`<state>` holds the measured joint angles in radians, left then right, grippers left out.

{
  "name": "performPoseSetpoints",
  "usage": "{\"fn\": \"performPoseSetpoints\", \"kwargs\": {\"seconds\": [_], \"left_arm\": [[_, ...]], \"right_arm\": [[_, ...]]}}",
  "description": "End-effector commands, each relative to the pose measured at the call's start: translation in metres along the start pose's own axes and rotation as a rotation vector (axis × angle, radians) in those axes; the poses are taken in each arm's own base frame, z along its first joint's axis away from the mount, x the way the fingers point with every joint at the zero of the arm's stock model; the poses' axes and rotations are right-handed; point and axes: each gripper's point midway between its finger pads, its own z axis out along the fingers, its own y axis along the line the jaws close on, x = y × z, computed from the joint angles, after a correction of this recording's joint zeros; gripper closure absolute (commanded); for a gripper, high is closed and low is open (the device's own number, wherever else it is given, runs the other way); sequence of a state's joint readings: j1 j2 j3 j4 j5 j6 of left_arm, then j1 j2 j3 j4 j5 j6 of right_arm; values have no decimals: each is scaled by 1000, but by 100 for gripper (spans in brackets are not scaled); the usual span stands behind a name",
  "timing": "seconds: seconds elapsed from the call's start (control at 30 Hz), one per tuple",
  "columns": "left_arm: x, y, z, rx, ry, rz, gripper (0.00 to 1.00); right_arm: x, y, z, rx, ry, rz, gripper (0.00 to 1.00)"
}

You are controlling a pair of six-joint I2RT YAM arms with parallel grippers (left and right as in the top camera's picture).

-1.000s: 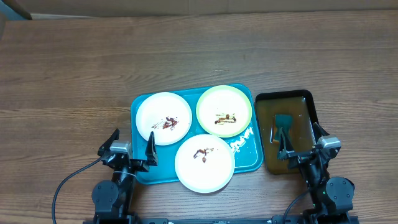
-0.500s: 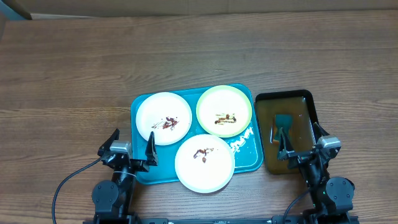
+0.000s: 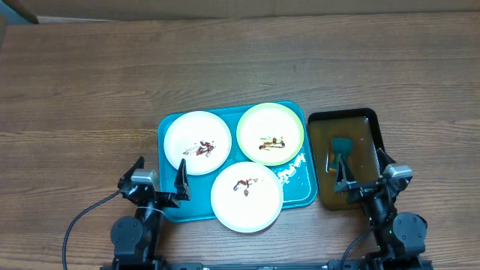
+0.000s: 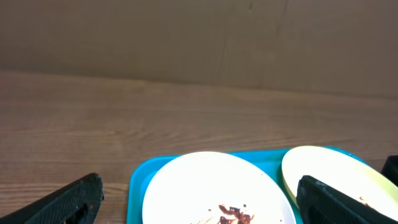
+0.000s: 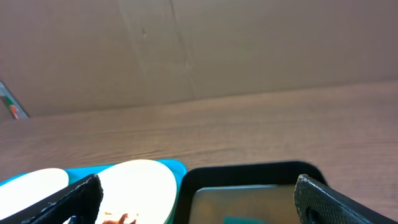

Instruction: Clean dirty plates on tray and stack at the side

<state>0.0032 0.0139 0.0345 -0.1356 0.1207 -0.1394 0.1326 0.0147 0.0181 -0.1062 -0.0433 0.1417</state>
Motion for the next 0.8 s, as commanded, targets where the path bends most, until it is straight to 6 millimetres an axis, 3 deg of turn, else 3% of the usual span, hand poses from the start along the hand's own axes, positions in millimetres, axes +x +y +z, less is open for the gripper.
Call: {"fn": "performPoseSetpoints", "kwargs": {"seconds": [0.0, 0.2, 0.43, 0.6, 0.77], "left_arm": [[-10, -3, -7, -4, 29, -25, 0], [-24, -6, -18, -23, 168, -42, 0], [-35, -8, -19, -60, 416, -71, 0], [-45, -10, -16, -83, 592, -93, 0], [-42, -9, -11, -111, 777, -115, 0]], "right_arm": [[-4, -2, -2, 19, -1, 104, 0], [-7, -1, -5, 46, 90, 148, 0], [-33, 5, -6, 84, 230, 187, 0], [-42, 13, -1, 99, 389, 200, 0], [-40, 21, 11, 105, 585, 225, 0]]}}
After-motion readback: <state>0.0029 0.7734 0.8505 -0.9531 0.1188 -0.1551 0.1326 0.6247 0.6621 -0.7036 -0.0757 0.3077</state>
